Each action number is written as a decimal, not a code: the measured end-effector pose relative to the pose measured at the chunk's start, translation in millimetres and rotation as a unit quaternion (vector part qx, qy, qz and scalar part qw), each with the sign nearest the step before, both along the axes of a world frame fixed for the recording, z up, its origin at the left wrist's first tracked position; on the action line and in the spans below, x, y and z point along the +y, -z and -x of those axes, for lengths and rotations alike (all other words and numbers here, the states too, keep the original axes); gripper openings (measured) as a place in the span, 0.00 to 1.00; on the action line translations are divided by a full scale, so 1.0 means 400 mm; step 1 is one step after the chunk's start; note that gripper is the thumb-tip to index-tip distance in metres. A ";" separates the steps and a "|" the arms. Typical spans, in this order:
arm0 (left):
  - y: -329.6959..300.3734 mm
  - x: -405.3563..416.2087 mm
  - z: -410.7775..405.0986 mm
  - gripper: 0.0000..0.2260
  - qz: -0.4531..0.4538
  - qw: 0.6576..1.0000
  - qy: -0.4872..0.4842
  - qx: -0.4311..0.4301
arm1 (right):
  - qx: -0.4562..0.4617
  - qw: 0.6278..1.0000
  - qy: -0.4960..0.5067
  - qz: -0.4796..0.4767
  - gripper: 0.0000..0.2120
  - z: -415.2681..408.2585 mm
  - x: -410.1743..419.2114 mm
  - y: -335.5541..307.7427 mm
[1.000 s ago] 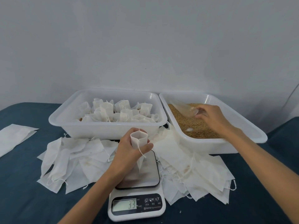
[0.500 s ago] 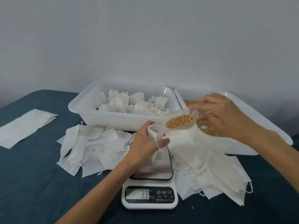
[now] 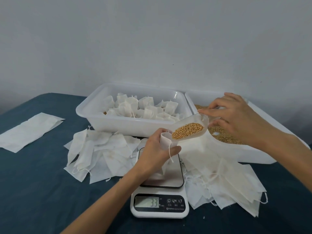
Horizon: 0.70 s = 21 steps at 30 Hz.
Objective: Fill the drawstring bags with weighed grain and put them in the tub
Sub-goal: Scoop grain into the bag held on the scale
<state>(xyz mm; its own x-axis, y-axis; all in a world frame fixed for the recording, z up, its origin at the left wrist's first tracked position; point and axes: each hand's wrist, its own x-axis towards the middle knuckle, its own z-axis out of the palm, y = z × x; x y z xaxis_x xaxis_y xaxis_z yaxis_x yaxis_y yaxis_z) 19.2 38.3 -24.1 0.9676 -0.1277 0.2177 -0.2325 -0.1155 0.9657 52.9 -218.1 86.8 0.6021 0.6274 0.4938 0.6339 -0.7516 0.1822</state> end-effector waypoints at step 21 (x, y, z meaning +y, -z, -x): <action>0.005 0.000 0.003 0.21 0.004 0.999 0.037 -0.012 | -0.052 0.998 -0.010 0.029 0.25 0.021 0.024 -0.010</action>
<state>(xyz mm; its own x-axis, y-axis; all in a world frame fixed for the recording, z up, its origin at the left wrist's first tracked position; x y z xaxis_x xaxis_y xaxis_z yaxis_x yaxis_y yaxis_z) 17.9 38.5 -26.0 0.9501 -0.1964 0.2423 -0.2635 -0.0896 0.9605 44.5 -208.3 91.0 0.5366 0.6675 0.5163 0.6234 -0.7259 0.2907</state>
